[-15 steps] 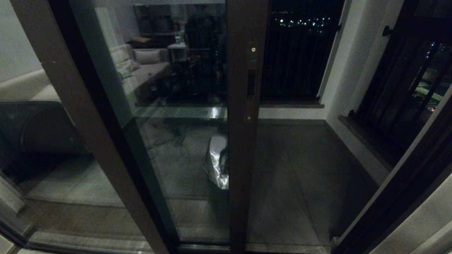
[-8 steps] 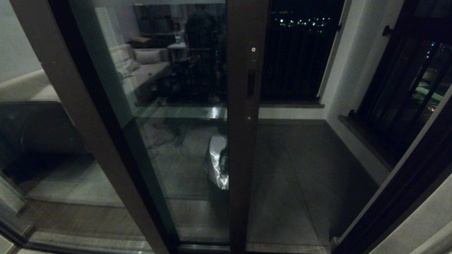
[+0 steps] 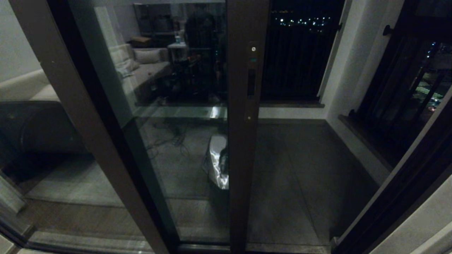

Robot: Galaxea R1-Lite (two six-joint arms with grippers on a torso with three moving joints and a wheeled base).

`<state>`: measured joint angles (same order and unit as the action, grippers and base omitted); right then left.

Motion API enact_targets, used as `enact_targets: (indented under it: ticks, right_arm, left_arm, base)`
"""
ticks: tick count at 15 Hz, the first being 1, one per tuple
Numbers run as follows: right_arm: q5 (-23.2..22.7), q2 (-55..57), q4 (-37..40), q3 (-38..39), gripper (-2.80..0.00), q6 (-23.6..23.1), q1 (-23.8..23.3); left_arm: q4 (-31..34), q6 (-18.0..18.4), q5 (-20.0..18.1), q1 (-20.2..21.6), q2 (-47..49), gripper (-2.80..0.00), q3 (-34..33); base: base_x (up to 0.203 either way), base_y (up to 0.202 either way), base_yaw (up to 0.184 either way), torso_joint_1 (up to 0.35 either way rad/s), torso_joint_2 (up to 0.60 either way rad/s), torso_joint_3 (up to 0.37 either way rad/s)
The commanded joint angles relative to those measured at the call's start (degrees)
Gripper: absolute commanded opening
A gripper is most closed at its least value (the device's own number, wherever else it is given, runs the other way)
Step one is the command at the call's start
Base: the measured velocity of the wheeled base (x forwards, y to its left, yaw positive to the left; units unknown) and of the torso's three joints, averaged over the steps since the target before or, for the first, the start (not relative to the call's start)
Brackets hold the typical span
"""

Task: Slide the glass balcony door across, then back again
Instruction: Close the slid door

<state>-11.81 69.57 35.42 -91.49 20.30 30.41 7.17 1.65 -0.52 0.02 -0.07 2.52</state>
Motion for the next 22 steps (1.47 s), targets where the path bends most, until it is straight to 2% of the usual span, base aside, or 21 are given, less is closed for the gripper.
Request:
enact_targets:
  ticks: [1, 3, 4, 8, 10, 13, 17, 22]
  right_arm:
    - [12.58, 8.09, 0.30, -0.63, -2.80, 2.15, 12.25]
    - [31.64, 12.84, 0.39, -1.15, -2.80, 2.83, 21.66]
    - [36.41, 15.17, 0.47, -1.65, -2.80, 2.84, 24.42]
    - [42.98, 20.73, 5.54, -9.32, -2.80, 2.08, 24.95]
    - [44.51, 23.82, 6.55, -14.39, -2.80, 1.51, 23.83]
    - [51.18, 29.89, 7.80, -20.49, -2.80, -1.24, 22.66]
    - [51.93, 32.79, 2.48, -21.72, -2.80, -7.68, 23.29]
    - [51.71, 33.62, 1.29, -21.20, -2.80, -8.32, 23.29]
  left_arm:
    - [0.04, 0.02, 0.00, -0.02, -0.01, -2.80, 0.03]
    - [0.04, 0.02, 0.00, 0.01, -0.01, -2.80, -0.03]
    - [0.04, 0.02, 0.00, 0.06, -0.01, -2.80, 0.03]
    - [0.06, 0.02, 0.00, -0.02, -0.01, -2.80, 0.02]
    - [0.10, 0.02, 0.00, -0.02, -0.01, -2.80, -0.06]
    - [0.05, 0.02, 0.00, 0.02, -0.01, -2.80, -0.04]
    - [0.08, 0.02, 0.00, 0.06, -0.01, -2.80, 0.03]
    - [0.04, 0.02, 0.00, -0.01, -0.01, -2.80, -0.04]
  base:
    - [0.000, 0.000, 0.000, 0.000, 0.00, 0.000]
    - [0.000, 0.000, 0.000, 0.000, 0.00, 0.000]
    - [0.000, 0.000, 0.000, 0.000, 0.00, 0.000]
    - [0.000, 0.000, 0.000, 0.000, 0.00, 0.000]
    - [0.000, 0.000, 0.000, 0.000, 0.00, 0.000]
    - [0.000, 0.000, 0.000, 0.000, 0.00, 0.000]
    - [0.000, 0.000, 0.000, 0.000, 0.00, 0.000]
    - [0.000, 0.000, 0.000, 0.000, 0.00, 0.000]
